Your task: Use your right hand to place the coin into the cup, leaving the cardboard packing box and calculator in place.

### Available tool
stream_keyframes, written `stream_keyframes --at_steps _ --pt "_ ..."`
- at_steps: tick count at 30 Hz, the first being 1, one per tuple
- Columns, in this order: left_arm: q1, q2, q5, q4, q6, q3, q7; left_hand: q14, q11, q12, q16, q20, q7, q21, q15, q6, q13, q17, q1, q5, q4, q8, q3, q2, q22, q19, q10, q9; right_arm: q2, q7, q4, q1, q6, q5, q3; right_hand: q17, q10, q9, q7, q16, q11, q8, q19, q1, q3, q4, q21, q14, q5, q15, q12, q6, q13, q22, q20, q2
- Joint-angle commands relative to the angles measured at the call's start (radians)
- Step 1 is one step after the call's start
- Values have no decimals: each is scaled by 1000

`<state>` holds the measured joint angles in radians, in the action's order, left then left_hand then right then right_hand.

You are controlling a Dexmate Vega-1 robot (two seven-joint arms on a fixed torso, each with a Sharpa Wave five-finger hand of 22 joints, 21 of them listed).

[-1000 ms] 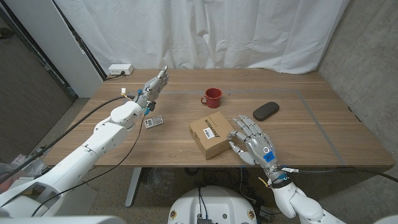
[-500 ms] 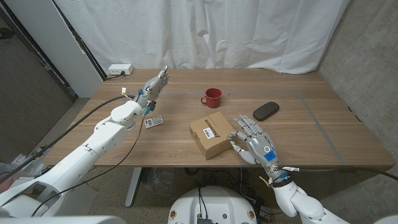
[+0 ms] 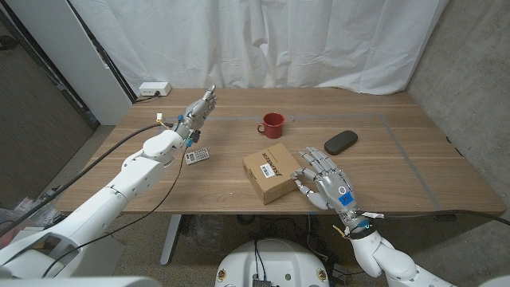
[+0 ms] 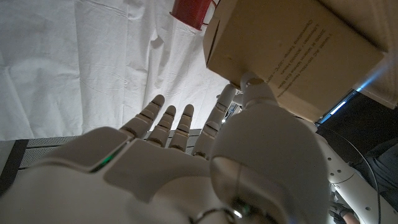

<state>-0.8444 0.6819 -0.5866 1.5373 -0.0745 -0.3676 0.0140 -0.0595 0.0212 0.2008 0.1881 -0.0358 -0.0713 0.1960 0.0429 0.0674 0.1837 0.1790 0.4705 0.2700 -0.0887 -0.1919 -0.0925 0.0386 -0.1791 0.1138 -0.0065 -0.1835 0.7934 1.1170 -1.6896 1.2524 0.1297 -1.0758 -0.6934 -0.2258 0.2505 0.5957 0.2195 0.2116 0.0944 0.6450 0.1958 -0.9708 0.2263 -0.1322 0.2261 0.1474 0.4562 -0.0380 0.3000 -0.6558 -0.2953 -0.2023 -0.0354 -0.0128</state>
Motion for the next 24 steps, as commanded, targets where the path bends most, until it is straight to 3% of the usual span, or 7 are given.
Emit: stream_keyframes --at_steps 1,13,24 --pt "0 -7 -5 -11 -5 -1 -1 -10 3 -2 -1 -9 -3 0 -4 7 5 5 -1 -2 -1 -1 -8 10 -2 6 -10 -4 21 0 -12 -17 26 12 -26 -1 14 2 0 3 2 10 9 -13 6 -4 11 8 -2 -18 13 -17 -4 -3 -59 -6" --pt "5 -12 -10 -25 -9 -3 -10 -11 -1 -3 -1 -5 -4 0 -3 9 5 5 0 -2 -1 -1 -10 11 -3 10 -13 -4 46 -4 -42 -25 53 25 -48 -2 38 2 0 6 14 30 11 -23 3 -5 12 23 -7 -21 25 -51 -6 -3 -60 -11" --pt "3 -10 -12 -27 -14 -2 -15 -12 4 -2 -1 -4 -3 1 -3 11 5 5 0 -2 -1 -1 -12 12 -3 11 -11 -4 54 -7 -58 -23 69 29 -56 -7 96 -3 2 14 49 88 20 -44 -9 -8 18 57 -22 -34 52 -149 -9 -5 -61 -14"
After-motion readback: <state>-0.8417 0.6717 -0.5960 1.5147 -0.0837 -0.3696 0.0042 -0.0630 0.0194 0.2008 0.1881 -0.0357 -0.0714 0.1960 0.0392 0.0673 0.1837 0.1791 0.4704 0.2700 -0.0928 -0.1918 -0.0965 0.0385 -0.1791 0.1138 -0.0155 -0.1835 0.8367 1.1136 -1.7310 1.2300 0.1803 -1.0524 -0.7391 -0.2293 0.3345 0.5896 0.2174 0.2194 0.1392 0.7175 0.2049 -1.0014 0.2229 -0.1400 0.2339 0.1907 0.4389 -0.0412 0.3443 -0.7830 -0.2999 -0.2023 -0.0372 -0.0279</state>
